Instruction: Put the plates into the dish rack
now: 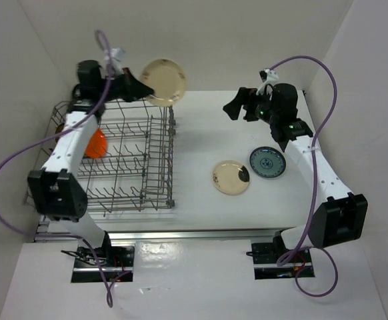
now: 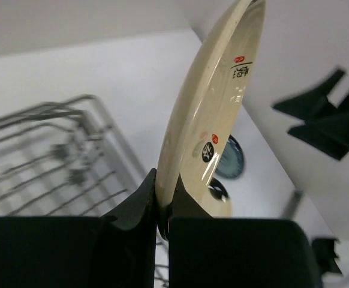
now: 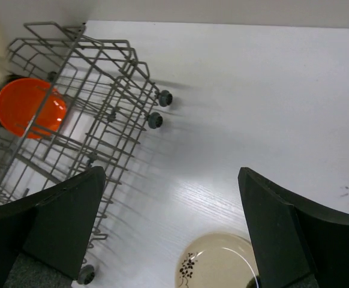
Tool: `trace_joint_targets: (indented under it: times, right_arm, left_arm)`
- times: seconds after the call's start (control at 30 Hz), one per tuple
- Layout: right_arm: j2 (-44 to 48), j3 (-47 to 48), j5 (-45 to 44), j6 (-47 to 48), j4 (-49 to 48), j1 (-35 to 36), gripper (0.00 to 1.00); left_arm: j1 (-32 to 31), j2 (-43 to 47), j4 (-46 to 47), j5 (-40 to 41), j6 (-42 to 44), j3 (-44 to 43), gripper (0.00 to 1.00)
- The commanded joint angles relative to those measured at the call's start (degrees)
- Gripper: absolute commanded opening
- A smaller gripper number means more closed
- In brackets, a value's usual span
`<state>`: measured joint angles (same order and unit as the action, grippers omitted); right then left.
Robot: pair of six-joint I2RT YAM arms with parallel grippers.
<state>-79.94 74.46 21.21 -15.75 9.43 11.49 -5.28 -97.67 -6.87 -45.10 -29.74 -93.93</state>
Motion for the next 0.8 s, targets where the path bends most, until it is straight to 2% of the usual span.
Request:
trace_joint_targets:
  times: [0.0,0.07,0.13,0.33,0.53,0.77]
  right_arm:
    - [3.56,-2.82,-6.61,1.33,-2.4,-0.14,1.0]
    - [2.52,-3.53,-8.55,1.95,-3.02,-0.15,1.0]
    - [-0.98,-3.01,-12.41,2.47,-1.7,-0.15,1.0]
    - [-14.16,5.52,-12.96,3.88,4.19,-1.29,1.0]
    - [-18.93,7.46,-9.53,3.36,1.56,-1.82,1.0]
    - [-22.18,8.51,-11.37,2.83,3.83,-3.57,1.0]
  left_arm:
    - [8.5,11.17,-3.2,7.27,4.15,0.59,0.0]
    - [11.24,13.81,-6.73,11.77,7.49,1.29,0.0]
    - [14.24,16.54,-12.88,20.72,12.39,1.29,0.0]
    - [17.5,20.32,-21.16,35.22,23.48,3.67,0.0]
    - [19.51,17.69,-28.54,44.64,29.28,3.67,0.0]
    - [19.52,13.92,-29.6,50.37,31.84,5.34,0.0]
